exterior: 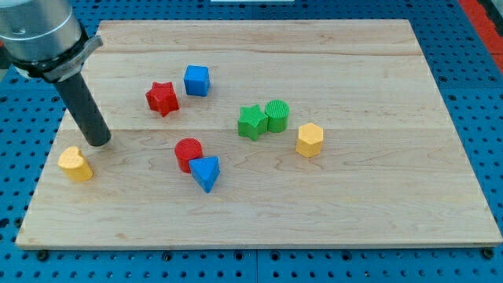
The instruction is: Move the blue cube and red star to the yellow heart
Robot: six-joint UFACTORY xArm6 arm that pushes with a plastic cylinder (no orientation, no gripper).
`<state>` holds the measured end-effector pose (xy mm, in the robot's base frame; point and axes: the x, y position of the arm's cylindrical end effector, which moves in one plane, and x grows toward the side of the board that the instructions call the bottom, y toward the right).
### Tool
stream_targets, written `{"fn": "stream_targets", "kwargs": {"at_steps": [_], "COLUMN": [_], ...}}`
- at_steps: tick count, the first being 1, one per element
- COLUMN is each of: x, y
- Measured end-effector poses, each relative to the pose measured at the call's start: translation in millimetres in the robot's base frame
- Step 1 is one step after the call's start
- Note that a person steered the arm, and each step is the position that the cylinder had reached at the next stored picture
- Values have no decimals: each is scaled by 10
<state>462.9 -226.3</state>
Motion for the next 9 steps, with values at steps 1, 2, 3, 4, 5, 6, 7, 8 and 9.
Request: {"fn": "stream_targets", "kwargs": {"at_steps": [1,2,3,4,5,6,7,8,9], "x": [142,384,313,-113,-546,-994,-1363,-1397,-1202], "y": [-99,-7,85,724,1255,1748,1837,1635,1354]}}
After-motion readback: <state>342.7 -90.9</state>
